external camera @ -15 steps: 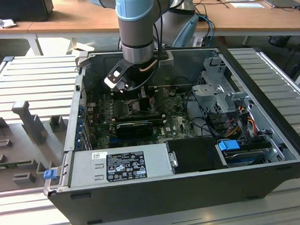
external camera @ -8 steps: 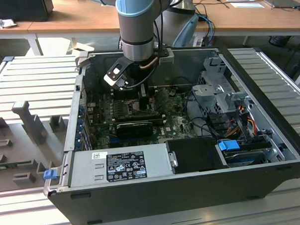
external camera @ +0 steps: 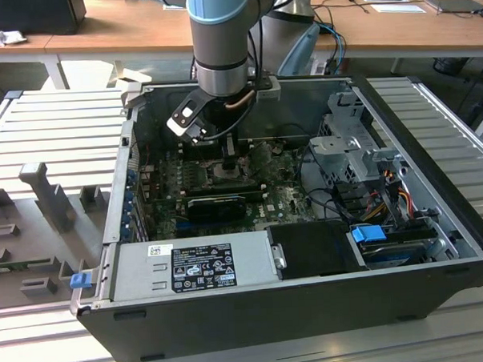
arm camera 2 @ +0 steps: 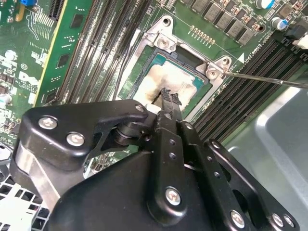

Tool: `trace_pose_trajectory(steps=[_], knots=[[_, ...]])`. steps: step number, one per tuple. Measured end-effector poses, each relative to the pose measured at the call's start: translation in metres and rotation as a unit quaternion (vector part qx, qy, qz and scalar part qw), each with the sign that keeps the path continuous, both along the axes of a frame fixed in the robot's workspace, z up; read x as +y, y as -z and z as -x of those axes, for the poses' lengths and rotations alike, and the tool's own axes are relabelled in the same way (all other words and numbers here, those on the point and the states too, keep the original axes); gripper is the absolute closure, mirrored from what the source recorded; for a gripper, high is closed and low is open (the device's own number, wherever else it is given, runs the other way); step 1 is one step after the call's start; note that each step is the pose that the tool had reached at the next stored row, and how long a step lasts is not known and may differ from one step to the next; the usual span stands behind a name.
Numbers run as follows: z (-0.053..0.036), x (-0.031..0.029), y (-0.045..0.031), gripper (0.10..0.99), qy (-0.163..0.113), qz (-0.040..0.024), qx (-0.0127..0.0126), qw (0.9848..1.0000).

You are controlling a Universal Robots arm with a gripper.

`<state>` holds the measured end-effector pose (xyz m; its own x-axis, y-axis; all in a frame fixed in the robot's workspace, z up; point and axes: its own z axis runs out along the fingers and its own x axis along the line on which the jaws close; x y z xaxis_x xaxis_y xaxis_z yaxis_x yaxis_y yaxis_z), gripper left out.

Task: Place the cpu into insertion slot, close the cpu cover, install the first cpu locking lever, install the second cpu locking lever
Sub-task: 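Place the cpu into insertion slot, then close the cpu cover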

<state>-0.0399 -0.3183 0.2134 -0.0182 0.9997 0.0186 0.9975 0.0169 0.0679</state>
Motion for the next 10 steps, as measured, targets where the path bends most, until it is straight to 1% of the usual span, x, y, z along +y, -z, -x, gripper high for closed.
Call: trace_pose_trajectory(steps=[3, 10], knots=[[0.0, 0.0, -0.001, 0.98, 0.0, 0.0, 0.0, 1.0], [0.0, 0.0, -0.0079, 0.98, 0.0, 0.0, 0.0001, 1.0]])
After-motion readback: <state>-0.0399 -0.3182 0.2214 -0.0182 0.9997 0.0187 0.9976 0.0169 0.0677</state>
